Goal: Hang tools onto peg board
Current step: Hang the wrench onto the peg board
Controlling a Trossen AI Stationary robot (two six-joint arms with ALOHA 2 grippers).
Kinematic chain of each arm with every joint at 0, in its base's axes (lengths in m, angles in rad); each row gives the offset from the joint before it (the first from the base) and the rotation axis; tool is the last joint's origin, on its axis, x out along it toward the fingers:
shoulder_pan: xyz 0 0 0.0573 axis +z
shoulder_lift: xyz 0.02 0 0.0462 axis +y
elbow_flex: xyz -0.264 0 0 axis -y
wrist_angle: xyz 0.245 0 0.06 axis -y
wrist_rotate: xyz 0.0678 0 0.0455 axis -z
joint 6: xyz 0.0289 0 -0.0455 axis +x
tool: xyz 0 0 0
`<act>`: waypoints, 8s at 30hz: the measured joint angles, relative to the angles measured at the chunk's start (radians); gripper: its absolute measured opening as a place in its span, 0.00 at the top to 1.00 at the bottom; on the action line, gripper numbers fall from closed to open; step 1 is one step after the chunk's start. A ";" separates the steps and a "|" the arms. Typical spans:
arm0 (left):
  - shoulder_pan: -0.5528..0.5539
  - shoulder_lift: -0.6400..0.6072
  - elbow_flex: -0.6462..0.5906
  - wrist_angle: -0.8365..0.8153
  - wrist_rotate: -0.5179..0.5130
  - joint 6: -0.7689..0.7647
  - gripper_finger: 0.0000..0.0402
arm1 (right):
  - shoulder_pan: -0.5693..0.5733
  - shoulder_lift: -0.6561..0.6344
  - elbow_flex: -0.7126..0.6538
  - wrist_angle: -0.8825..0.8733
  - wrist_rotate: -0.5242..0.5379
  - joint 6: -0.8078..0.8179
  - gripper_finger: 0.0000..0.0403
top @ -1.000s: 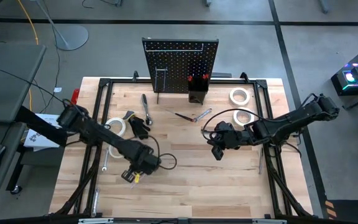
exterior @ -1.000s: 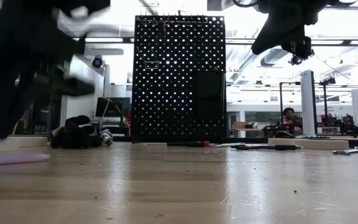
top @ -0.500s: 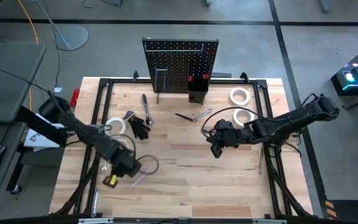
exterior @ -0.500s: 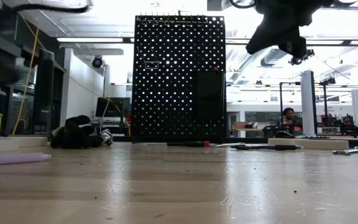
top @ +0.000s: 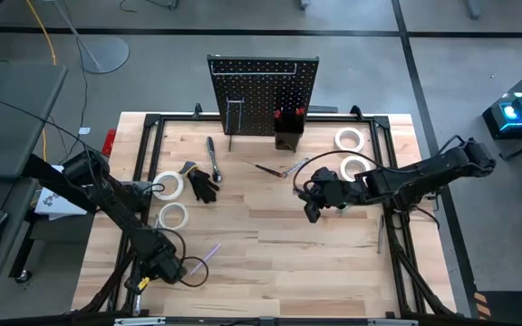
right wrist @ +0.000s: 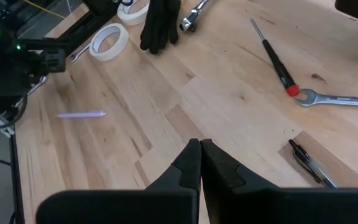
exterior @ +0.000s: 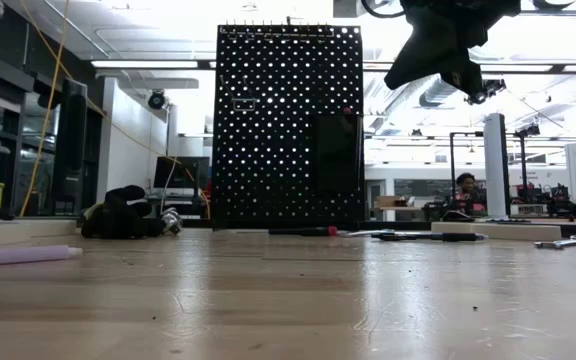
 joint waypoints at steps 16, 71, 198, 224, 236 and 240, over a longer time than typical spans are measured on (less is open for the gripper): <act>-0.070 0.018 -0.085 0.126 0.080 -0.028 1.00 | -0.020 0.000 0.000 0.007 -0.001 0.027 1.00; 0.739 0.049 -0.096 0.808 -0.632 -0.510 1.00 | -0.018 0.000 0.000 0.008 -0.169 -0.004 1.00; 0.709 0.196 -0.093 0.972 -0.558 0.324 1.00 | -0.099 0.558 0.000 0.544 -0.603 0.387 0.57; 0.709 0.196 -0.093 0.972 -0.566 0.342 1.00 | -0.098 0.558 0.000 0.544 -0.597 0.386 0.57; 0.709 0.196 -0.093 1.029 -0.588 0.343 1.00 | -0.098 0.558 0.000 0.490 -0.566 0.369 0.57; 0.709 0.197 -0.093 1.042 -0.603 0.343 1.00 | -0.098 0.558 0.000 0.485 -0.568 0.368 0.57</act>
